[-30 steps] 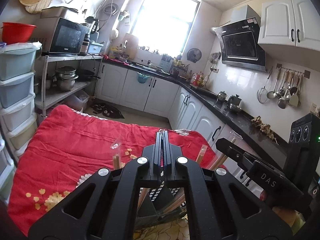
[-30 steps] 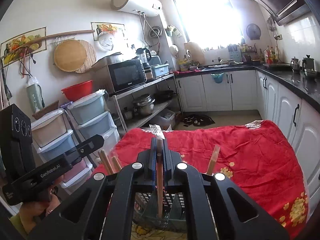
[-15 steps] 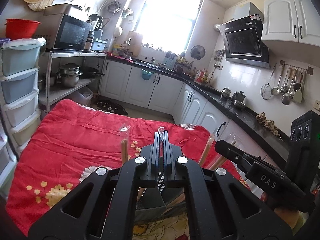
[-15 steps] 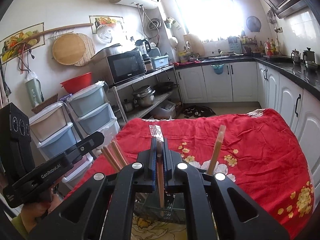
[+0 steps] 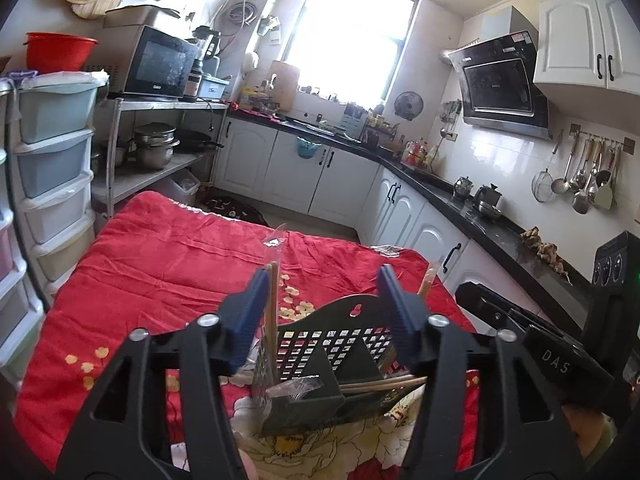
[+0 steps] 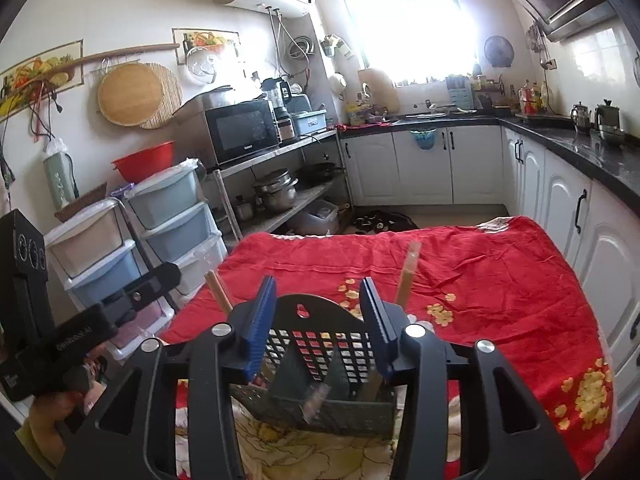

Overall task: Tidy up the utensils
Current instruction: 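Open the left gripper over the caddy while the right gripper releases its chopstick, then withdraw both tools from the caddy and lower them toward the chopstick pile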

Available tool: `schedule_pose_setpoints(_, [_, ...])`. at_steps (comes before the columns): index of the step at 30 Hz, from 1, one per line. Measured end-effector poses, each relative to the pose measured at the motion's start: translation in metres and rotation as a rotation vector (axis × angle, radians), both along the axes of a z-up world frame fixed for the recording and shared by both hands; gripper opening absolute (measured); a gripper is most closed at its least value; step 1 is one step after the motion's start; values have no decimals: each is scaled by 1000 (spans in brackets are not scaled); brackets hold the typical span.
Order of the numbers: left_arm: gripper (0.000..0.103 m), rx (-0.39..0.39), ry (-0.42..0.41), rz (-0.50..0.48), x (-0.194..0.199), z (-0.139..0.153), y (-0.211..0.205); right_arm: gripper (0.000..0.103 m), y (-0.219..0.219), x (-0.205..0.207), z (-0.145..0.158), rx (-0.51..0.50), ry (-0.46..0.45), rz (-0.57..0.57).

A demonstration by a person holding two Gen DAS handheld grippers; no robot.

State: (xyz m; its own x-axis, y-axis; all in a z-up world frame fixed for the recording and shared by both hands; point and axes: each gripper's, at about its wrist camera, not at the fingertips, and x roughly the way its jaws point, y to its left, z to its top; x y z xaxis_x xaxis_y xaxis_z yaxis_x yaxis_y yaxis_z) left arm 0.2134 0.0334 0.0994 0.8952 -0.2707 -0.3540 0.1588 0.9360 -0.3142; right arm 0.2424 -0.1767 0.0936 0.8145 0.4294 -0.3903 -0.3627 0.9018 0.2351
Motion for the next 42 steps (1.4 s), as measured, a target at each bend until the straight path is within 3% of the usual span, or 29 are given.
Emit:
schedule_pose_setpoints(5, [72,-21,-4,16,-11,2,8,49,-4,-10,-1,-25,-4,-14])
schedule_pose_setpoints(7, [86,-31,-7,17,-16,2,11,51,-5,-14,-1,-34,-8,-19])
schedule_pose_setpoints(9, [92,-46,-11,15,-20,2,15,52,-7,-19,-1,-42,-16,-21])
schedule_pose_setpoints(25, [92,-68,22,53,-51,-12,28,56,-14,-47,-7,-65,-19,-15])
schedule_pose_setpoints(42, [92,-86,104,67,-72,-44,25,57,-23,-69,-30,-91,48,-4])
